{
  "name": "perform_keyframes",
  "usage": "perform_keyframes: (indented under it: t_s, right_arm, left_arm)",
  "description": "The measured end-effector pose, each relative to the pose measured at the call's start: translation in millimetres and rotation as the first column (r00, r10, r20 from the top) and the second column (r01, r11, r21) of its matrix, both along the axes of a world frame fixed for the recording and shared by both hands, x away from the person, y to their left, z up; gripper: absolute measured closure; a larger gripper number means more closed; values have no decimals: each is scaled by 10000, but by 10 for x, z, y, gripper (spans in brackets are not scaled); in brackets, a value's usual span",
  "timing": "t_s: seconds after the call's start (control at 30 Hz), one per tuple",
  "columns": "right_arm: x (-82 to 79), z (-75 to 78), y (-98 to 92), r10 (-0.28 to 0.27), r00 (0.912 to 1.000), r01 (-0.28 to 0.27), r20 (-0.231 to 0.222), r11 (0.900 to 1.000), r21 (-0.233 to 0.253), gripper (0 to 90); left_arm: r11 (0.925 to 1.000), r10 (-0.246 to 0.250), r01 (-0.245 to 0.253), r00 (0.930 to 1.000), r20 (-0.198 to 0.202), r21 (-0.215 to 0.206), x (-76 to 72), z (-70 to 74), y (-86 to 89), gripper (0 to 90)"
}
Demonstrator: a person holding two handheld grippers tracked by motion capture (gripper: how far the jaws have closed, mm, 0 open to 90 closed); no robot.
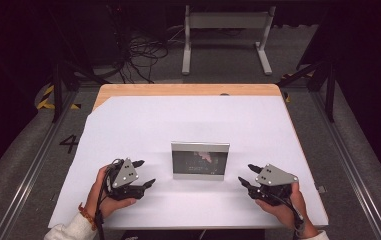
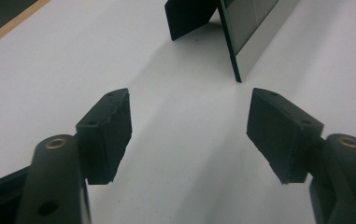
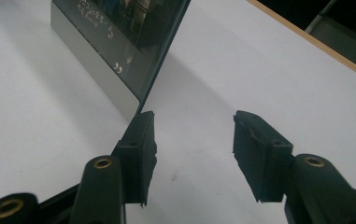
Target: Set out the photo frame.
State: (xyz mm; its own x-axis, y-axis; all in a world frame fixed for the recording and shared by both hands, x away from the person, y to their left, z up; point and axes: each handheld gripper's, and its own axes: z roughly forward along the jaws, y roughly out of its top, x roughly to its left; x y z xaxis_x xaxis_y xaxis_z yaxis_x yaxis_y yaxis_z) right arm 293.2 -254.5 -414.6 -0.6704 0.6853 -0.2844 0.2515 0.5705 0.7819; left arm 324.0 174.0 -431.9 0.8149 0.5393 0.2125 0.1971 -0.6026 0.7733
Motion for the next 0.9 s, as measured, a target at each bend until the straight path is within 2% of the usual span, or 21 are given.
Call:
perform_keyframes:
  t_s: [0.27, 0.37, 0.9]
  right_arm:
    - [-8, -48, -99, -369, 9993, 369, -20, 9993, 59, 400]
    - [-8, -64, -119, -483, 9988, 483, -27, 9988, 81, 375]
    - [42, -178, -234, -1090, 9940, 1092, -98, 9936, 281, 233]
  left_arm:
    - [9995, 278, -276, 9996, 102, -150, -36, -40, 145, 236]
    - [9976, 625, -616, 9977, 276, -301, -51, -53, 208, 224]
    - [9942, 910, -928, 9952, -352, -552, -24, -187, 479, 199]
